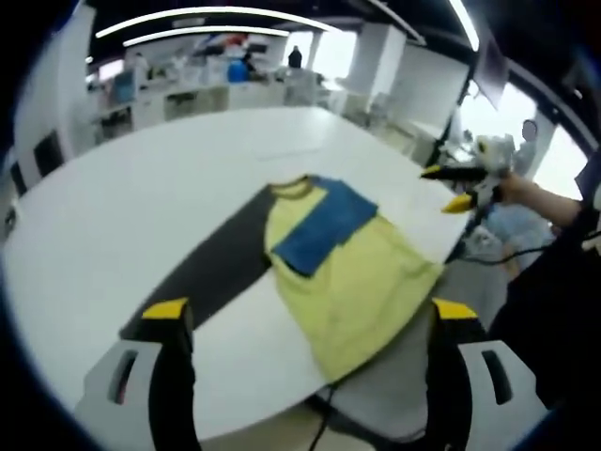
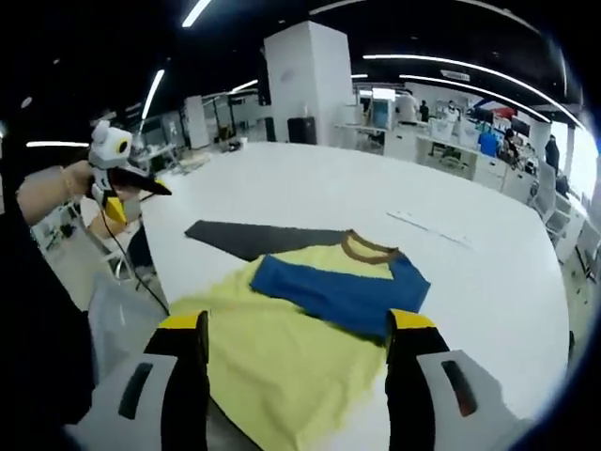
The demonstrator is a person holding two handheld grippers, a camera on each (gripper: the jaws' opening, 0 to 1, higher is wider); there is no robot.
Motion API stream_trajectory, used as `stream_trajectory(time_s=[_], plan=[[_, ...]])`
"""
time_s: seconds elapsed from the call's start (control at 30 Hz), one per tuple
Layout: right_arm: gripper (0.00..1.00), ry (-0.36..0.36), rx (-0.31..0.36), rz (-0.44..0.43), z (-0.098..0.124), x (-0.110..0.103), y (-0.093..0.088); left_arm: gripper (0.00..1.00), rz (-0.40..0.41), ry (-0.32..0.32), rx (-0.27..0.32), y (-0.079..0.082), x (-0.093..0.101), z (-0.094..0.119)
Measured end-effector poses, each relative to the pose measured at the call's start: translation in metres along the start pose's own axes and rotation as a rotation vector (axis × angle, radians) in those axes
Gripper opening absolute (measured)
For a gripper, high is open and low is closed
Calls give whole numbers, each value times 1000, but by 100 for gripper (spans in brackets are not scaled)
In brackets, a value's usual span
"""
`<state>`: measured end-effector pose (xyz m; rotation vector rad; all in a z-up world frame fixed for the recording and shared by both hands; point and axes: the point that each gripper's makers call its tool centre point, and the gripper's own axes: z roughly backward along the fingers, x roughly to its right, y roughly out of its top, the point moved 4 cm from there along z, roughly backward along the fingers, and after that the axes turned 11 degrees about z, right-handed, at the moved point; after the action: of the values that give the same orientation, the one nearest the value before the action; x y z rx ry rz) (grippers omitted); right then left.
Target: Fold the garment on the visible template until the final outline fits inside the template.
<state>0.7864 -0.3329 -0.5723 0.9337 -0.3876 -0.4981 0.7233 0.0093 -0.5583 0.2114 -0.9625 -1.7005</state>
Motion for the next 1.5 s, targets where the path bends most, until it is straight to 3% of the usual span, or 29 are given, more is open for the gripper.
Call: stream_trajectory(time_s=[0.33, 0.6, 0.8, 1.1, 1.5], plan=[[99, -44, 43, -16, 56, 16, 3, 100, 10, 9, 0, -5, 8, 3], [100, -90, 83, -18, 89, 26, -1, 100, 33, 22, 6, -11, 8, 9], [100, -131, 127, -79, 108, 35, -16, 100, 50, 41, 9, -13, 2, 16], [100, -145, 161, -128, 115, 41, -39, 100, 54, 53, 1, -14, -1, 19], [100, -138, 145, -125, 109, 40, -44, 100, 49, 49, -4, -12, -2, 15]])
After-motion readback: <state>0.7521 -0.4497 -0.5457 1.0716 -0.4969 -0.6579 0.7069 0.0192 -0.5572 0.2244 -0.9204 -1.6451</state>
